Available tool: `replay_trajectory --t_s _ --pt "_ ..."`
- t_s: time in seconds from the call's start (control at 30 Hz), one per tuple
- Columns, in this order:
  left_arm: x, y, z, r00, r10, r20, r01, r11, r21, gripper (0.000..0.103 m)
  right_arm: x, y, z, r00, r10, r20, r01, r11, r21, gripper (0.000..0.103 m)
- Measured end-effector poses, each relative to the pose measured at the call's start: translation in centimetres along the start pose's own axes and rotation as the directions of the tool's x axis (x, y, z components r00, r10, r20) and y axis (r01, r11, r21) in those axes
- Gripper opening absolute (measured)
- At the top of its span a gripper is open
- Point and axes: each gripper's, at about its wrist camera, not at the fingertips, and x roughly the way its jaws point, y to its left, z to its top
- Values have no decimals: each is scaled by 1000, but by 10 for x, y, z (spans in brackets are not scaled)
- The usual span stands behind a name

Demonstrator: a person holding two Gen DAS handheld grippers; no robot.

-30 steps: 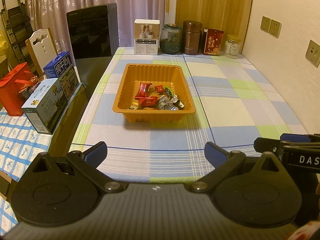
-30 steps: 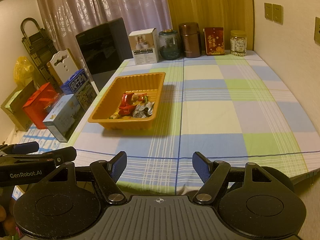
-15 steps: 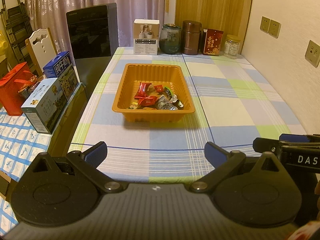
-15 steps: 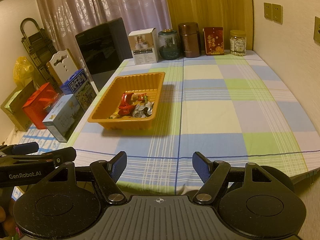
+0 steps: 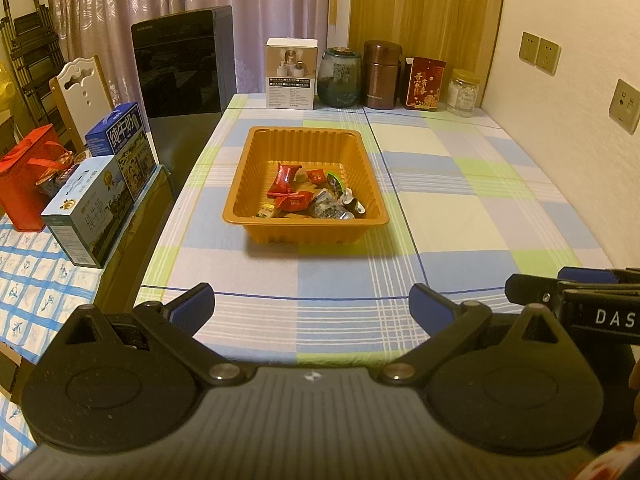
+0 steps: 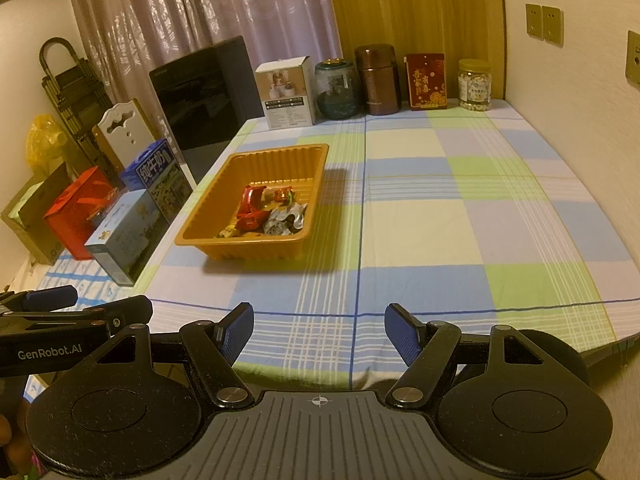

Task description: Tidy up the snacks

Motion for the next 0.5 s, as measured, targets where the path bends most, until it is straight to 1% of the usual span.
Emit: replay_trajectory --t_s 0.5 --pt "2 -2 -1 1000 -5 1 5 1000 -1 103 0 -1 -1 1000 1 -1 -1 1000 0 72"
